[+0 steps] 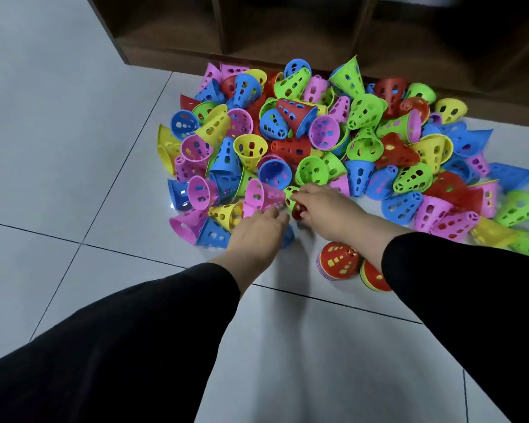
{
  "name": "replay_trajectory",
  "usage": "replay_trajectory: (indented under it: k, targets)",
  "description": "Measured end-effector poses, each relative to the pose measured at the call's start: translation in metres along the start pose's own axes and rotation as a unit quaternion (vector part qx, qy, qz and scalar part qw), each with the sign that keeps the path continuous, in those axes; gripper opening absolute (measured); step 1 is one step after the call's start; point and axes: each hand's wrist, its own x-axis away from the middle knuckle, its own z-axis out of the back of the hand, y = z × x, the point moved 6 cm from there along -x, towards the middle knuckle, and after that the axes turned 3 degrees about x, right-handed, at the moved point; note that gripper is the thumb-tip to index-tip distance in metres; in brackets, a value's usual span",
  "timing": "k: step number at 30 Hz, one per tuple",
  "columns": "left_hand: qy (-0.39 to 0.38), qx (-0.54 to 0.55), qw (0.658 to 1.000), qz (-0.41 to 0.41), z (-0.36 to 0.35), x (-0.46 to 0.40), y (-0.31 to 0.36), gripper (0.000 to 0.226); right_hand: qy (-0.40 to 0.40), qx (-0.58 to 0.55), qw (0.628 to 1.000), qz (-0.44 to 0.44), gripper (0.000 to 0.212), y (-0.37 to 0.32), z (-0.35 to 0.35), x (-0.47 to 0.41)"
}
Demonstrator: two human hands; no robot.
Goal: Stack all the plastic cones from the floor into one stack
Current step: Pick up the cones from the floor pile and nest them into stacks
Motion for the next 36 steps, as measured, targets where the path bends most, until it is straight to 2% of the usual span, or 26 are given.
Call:
replay_trajectory:
  k: [2,5,10,14,18,21,23,26,28,30,32,36]
  targets:
    - [-0.017,0.025,1.0,0.003,-0.005,0.003,0.001,0.046,0.024,-0.025,0.999,-0.026,0.032,0.005,-0.001,-0.004]
    - [-0.039,0.053,0.998,0.022,-0.014,0.005,0.001,0.048,0.061,-0.028,0.995,-0.067,0.043,0.012,0.002,-0.008]
    - [-0.035,0.069,0.996,0.045,-0.019,0.007,0.001,0.04,-0.007,0.048,0.991,-0.127,0.063,0.022,-0.009,-0.014]
    - [-0.005,0.126,0.991,0.043,-0.017,0.006,-0.004,0.038,0.003,0.071,0.99,-0.122,0.057,0.022,-0.008,-0.016]
    - [0.054,0.218,0.974,0.038,-0.006,0.01,-0.003,0.049,0.024,-0.007,0.992,-0.127,0.064,0.03,0.005,-0.006]
    - [0.1,0.277,0.955,0.044,0.01,0.02,0.0,0.049,0.089,-0.133,0.973,-0.164,0.072,0.05,0.033,0.016]
    - [0.118,0.298,0.946,0.045,0.027,0.026,0.006,0.048,0.143,-0.263,0.931,-0.207,0.061,0.069,0.049,0.043]
    - [0.121,0.307,0.944,0.021,0.055,0.038,0.023,0.047,0.175,-0.436,0.848,-0.245,0.021,0.093,0.054,0.086]
    - [0.118,0.292,0.949,-0.003,0.068,0.048,0.037,0.047,0.178,-0.456,0.832,-0.26,0.016,0.103,0.052,0.115]
    - [0.107,0.268,0.957,-0.023,0.076,0.055,0.053,0.044,0.197,-0.447,0.83,-0.27,0.025,0.108,0.048,0.142]
    - [0.091,0.238,0.966,-0.043,0.078,0.059,0.071,0.042,0.212,-0.424,0.84,-0.262,0.036,0.104,0.039,0.163]
    - [0.048,0.172,0.982,-0.058,0.074,0.06,0.106,0.038,0.216,-0.361,0.871,-0.254,0.043,0.093,0.004,0.195]
